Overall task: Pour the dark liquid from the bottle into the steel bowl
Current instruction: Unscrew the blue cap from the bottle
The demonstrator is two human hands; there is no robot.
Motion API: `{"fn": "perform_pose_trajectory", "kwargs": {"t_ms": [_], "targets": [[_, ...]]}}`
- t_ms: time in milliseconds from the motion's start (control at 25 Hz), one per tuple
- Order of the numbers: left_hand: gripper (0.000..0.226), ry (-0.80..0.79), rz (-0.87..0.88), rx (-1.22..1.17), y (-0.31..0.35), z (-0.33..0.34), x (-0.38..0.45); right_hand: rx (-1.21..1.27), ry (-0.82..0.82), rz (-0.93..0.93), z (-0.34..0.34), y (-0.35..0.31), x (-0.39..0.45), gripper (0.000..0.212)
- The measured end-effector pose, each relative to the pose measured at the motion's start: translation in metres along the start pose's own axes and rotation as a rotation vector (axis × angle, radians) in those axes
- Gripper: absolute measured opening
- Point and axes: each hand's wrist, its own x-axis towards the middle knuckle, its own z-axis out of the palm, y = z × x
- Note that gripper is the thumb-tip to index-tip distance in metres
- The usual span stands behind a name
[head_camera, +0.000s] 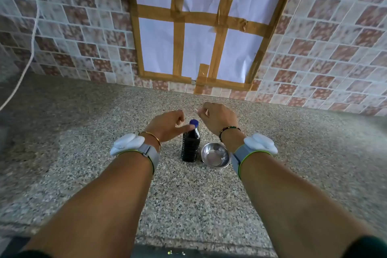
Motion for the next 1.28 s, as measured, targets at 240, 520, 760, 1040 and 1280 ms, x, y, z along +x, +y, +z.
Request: {"fn": "perform_pose_trajectory", "kwargs": {"t_ms": [240,520,760,1040,1280], "targets": [[0.061,-0.103,-0.060,-0.385,0.008,0.042,-0.003,0.083,-0.140,-0.067,0.014,-0.017,-0.002,0.035],[0.054,0.048,-0.171,-0.491,0.019,0.062,0.006,-0.085,-0.210,-0.138,0.018,-0.023,0.007,0.036],[0.059,0.032,-0.190,-0.506,0.021,0.058,0.005,-0.194,-0.237,-0.250,0.017,-0.024,0.002,0.027],[0.065,0.023,-0.190,-0.520,0.020,0.059,0.005,0.053,-0.284,-0.192,0.001,-0.017,0.006,0.032],[0.056,0.046,-0.204,-0.550,0.019,0.063,0.004,-0.233,-0.327,-0.118,0.003,-0.036,0.011,0.039]]}}
